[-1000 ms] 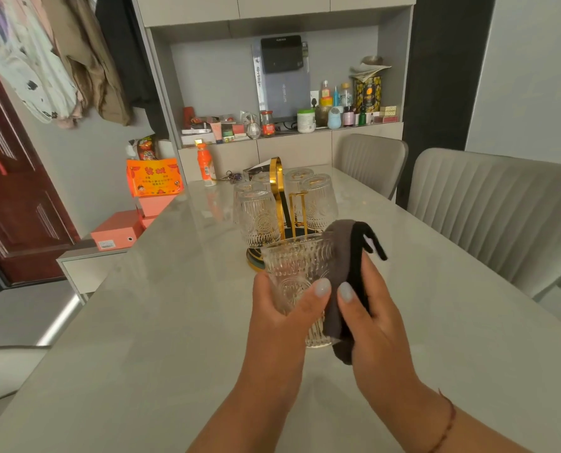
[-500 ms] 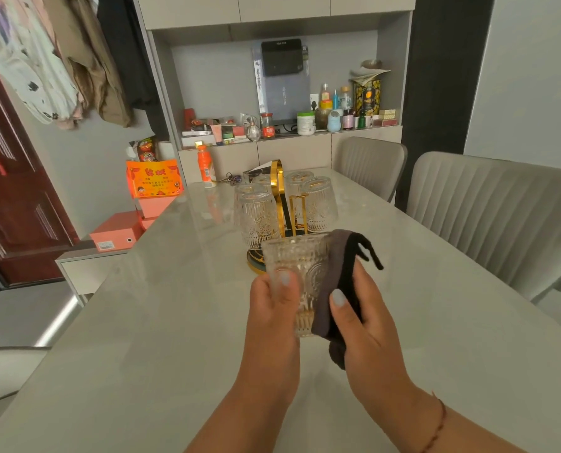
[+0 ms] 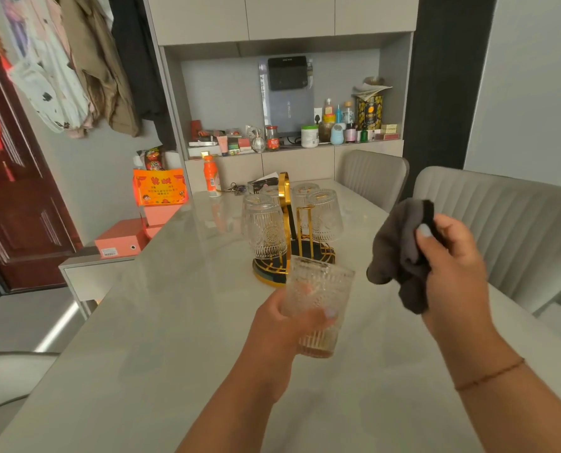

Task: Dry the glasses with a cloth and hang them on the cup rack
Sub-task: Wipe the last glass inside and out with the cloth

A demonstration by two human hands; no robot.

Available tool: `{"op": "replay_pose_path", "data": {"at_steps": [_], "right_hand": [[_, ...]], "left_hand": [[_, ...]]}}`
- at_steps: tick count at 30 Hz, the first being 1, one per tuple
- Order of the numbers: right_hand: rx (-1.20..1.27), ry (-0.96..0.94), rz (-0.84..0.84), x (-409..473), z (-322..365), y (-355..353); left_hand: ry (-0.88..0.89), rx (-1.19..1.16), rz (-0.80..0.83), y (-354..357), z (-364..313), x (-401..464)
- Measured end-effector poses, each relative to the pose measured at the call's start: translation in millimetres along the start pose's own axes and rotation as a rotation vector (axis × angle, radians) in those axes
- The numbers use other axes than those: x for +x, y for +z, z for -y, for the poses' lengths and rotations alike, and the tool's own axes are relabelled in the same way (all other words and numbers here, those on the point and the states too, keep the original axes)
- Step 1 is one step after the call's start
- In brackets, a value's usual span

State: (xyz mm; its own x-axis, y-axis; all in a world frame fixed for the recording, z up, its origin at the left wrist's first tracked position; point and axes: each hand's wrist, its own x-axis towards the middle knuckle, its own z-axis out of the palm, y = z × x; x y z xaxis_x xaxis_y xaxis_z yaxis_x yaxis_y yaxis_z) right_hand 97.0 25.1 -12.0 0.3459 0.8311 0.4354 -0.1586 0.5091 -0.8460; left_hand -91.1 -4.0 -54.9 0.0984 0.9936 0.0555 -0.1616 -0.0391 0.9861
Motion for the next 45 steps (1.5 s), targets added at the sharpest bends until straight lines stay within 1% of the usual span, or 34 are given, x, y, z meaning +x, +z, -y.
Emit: {"op": "replay_pose_path", "data": {"at_steps": [2, 3, 4, 6, 7, 8, 10, 13, 17, 18, 19, 20, 22, 25, 27, 29, 31, 33, 35, 36, 37, 39, 40, 42, 44, 45], "right_hand": [[-0.106, -0.077, 0.137, 1, 5, 0], [-0.174, -0.105, 0.262, 0, 5, 1], [-0.242, -0.115, 0.428, -3, 4, 3], [-0.37, -0.079, 0.763, -8, 5, 6], [-0.43, -0.072, 0.864, -7, 7, 6], [-0.46, -0.07, 0.946, -5, 12, 5], [-0.432, -0.039, 1.081, 0, 21, 6], [-0.474, 0.009, 1.301, 5, 33, 11], [-0.785, 0.033, 1.486, -2, 32, 21], [-0.827, 0.049, 1.533, -5, 29, 23], [-0.786, 0.085, 1.56, -6, 27, 25], [-0.724, 0.125, 1.551, -7, 26, 27], [-0.676, 0.183, 1.482, -7, 28, 27], [-0.688, 0.199, 1.381, -5, 28, 24], [-0.731, 0.132, 1.321, -6, 30, 26], [-0.799, 0.034, 1.203, -5, 31, 28], [-0.861, -0.069, 1.101, -8, 34, 31], [-0.81, -0.133, 1.05, -10, 37, 30], [-0.699, -0.194, 0.99, -9, 41, 27], [-0.695, -0.249, 0.987, -7, 44, 24], [-0.768, -0.345, 1.01, -4, 44, 23], [-1.056, -0.57, 1.119, -1, 40, 23], [-1.169, -0.617, 1.184, -1, 38, 25], [-1.263, -0.612, 1.285, 0, 34, 29], [-1.249, -0.559, 1.351, -1, 28, 33], [-1.211, -0.491, 1.366, -3, 26, 35]], "left_hand": [[-0.005, 0.046, 0.035, 0, -2, -2], [0.001, 0.058, 0.045, -1, -3, -2], [0.013, 0.069, 0.048, -2, -4, -3], [0.042, 0.106, 0.047, -7, -7, -2], [0.053, 0.12, 0.047, -9, -8, -2], [0.058, 0.123, 0.048, -11, -9, -2], [0.072, 0.111, 0.072, -15, -12, -2], [0.105, 0.141, 0.154, -20, -14, -3], [0.086, 0.187, 0.29, -19, -17, -6], [0.076, 0.2, 0.324, -18, -18, -7], [0.067, 0.216, 0.344, -18, -19, -7], [0.055, 0.227, 0.352, -18, -19, -8], [0.021, 0.213, 0.332, -17, -20, -8], [-0.041, 0.089, 0.205, -17, -21, -8], [-0.123, -0.013, 0.163, -18, -23, -9], [-0.244, -0.06, 0.165, -16, -23, -10], [-0.321, -0.093, 0.176, -13, -22, -10], [-0.348, -0.153, 0.152, -11, -22, -10], [-0.361, -0.212, 0.134, -13, -24, -8], [-0.372, -0.245, 0.134, -15, -25, -7], [-0.381, -0.274, 0.137, -17, -25, -7], [-0.376, -0.293, 0.14, -19, -24, -6], [-0.358, -0.28, 0.135, -19, -23, -6], [-0.303, -0.239, 0.102, -18, -22, -6], [-0.242, -0.19, 0.051, -17, -21, -6], [-0.211, -0.165, 0.022, -17, -20, -7]]}}
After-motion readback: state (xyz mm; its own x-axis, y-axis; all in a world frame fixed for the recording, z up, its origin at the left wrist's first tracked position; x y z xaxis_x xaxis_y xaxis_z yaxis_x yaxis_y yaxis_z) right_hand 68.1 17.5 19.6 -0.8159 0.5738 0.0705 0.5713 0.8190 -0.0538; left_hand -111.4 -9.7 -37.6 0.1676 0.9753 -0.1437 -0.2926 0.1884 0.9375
